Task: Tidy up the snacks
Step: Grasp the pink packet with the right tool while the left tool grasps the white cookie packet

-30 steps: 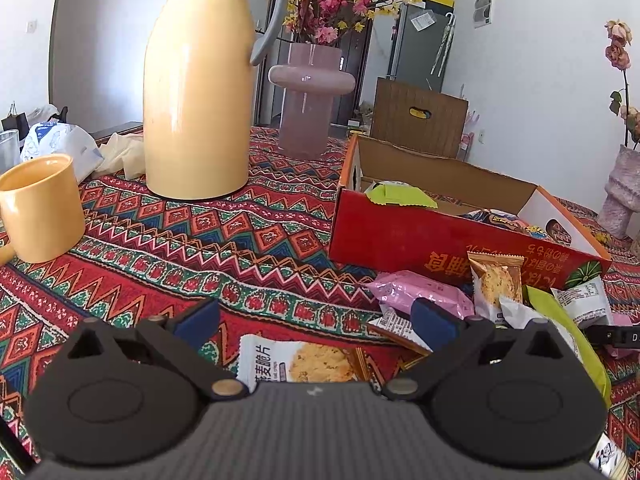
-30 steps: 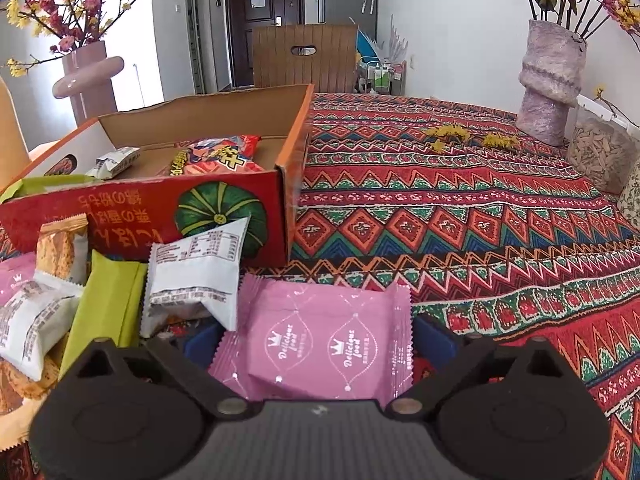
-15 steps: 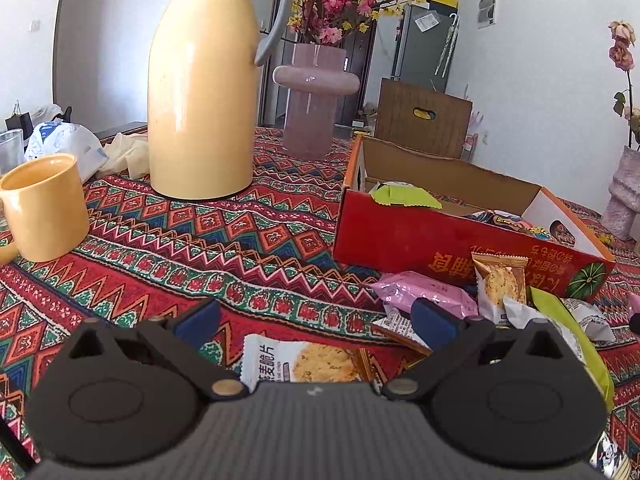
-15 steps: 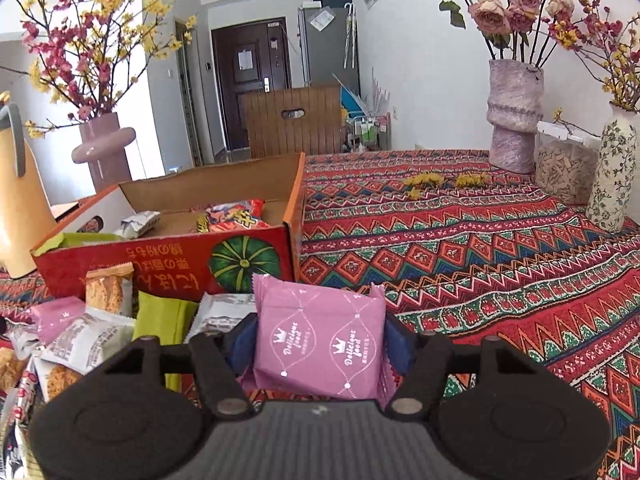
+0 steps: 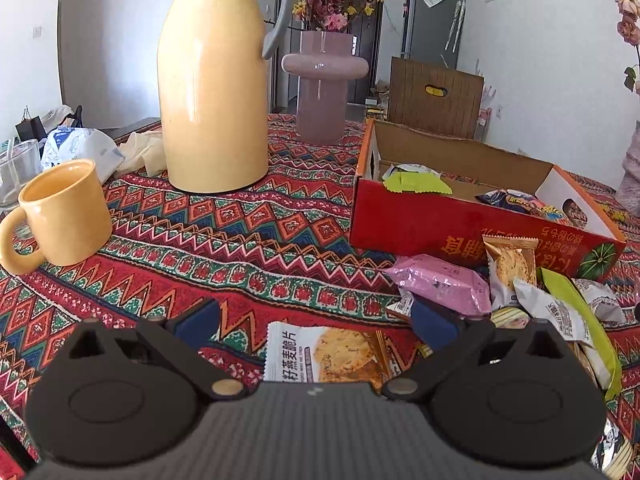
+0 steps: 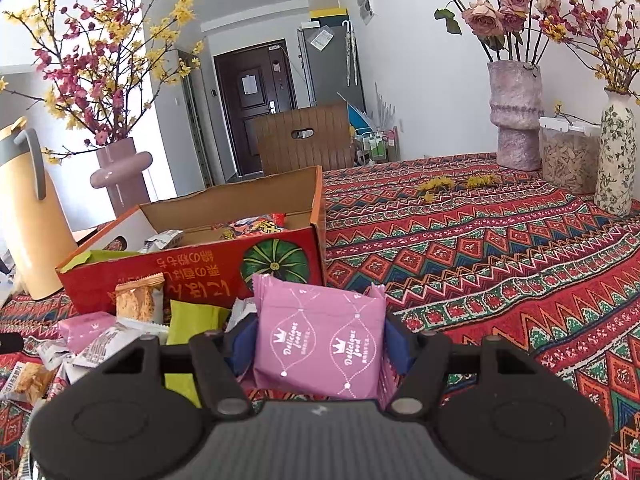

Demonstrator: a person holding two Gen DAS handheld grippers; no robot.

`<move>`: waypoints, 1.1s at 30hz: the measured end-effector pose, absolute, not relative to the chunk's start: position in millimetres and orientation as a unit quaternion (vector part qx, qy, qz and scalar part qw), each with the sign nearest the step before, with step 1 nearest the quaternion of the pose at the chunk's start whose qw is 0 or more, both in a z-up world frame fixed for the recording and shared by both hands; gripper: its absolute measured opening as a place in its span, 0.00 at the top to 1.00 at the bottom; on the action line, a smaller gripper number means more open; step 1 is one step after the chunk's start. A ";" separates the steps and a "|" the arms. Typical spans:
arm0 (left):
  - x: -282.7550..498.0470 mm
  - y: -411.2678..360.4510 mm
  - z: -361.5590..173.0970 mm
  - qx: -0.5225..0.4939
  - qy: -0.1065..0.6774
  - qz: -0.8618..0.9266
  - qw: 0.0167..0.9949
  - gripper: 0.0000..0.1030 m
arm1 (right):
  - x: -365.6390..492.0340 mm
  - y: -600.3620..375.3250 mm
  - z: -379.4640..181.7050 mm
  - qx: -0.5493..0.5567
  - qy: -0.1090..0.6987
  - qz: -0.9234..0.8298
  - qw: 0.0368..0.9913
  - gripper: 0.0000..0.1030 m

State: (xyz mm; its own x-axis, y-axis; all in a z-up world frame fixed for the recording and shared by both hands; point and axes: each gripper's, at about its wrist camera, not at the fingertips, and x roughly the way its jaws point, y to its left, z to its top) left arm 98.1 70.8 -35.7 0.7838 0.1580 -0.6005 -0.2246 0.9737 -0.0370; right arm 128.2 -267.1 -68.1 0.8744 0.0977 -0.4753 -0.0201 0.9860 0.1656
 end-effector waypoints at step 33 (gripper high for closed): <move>119.1 55.6 -64.8 -0.043 0.398 0.119 0.909 0.00 | 122.6 -267.1 -71.5 0.093 0.236 0.056 0.966 0.37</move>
State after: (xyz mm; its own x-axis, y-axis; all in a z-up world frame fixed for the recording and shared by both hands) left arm 119.1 55.6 -64.8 0.6551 0.1814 -0.7335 -0.2494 0.9683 0.0167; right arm 122.6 -267.1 -71.5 0.8826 0.1519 -0.4449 -0.0646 0.9766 0.2052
